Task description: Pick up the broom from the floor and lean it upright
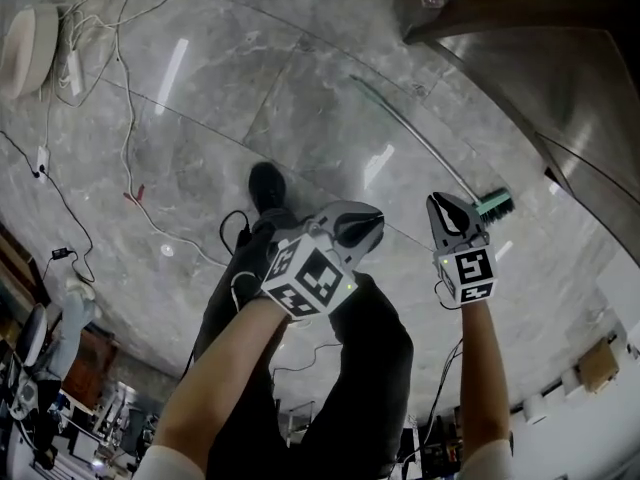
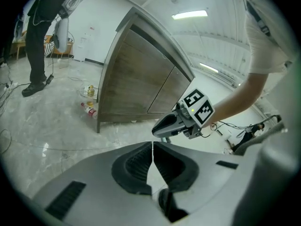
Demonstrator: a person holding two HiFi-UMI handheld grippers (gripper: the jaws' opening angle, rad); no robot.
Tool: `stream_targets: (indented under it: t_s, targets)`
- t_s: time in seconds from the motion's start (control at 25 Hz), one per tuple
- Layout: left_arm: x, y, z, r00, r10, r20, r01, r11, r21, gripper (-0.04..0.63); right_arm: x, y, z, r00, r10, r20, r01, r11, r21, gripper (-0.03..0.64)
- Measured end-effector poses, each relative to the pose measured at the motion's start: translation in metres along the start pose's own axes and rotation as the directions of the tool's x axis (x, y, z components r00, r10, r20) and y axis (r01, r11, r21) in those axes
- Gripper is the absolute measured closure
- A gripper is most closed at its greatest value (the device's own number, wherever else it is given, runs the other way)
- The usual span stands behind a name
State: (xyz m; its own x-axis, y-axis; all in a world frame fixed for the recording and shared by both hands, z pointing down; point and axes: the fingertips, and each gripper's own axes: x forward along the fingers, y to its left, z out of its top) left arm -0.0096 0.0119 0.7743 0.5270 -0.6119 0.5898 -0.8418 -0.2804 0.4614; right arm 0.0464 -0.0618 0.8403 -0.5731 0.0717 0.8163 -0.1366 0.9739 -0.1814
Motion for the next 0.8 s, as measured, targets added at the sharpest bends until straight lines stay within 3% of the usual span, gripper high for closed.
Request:
stream_targets:
  t_s: [0.28, 0.48, 0.68, 0.8]
  targets:
    - [0.020, 0.045, 0.004, 0.999, 0.002, 0.047, -0.002, 1.000, -0.003, 0.584, 0.047, -0.025, -0.019, 1.000, -0.011, 0.010, 0.011, 1.000, -0.019, 0.578]
    - [0.039, 0.073, 0.018, 0.998, -0.043, 0.037, 0.039, 0.995, 0.086, 0.584, 0.081, -0.042, -0.034, 1.000, 0.008, 0.026, -0.007, 0.999, -0.042, 0.563]
    - [0.048, 0.101, 0.023, 0.997, -0.041, -0.068, 0.054, 0.975, 0.216, 0.584, 0.117, -0.058, -0.060, 0.999, 0.049, 0.010, -0.048, 0.993, -0.105, 0.549]
    - [0.048, 0.113, 0.035, 0.995, -0.063, -0.081, 0.081, 0.965, 0.250, 0.584, 0.142, -0.069, -0.073, 0.998, 0.069, 0.007, -0.067, 0.987, -0.143, 0.541]
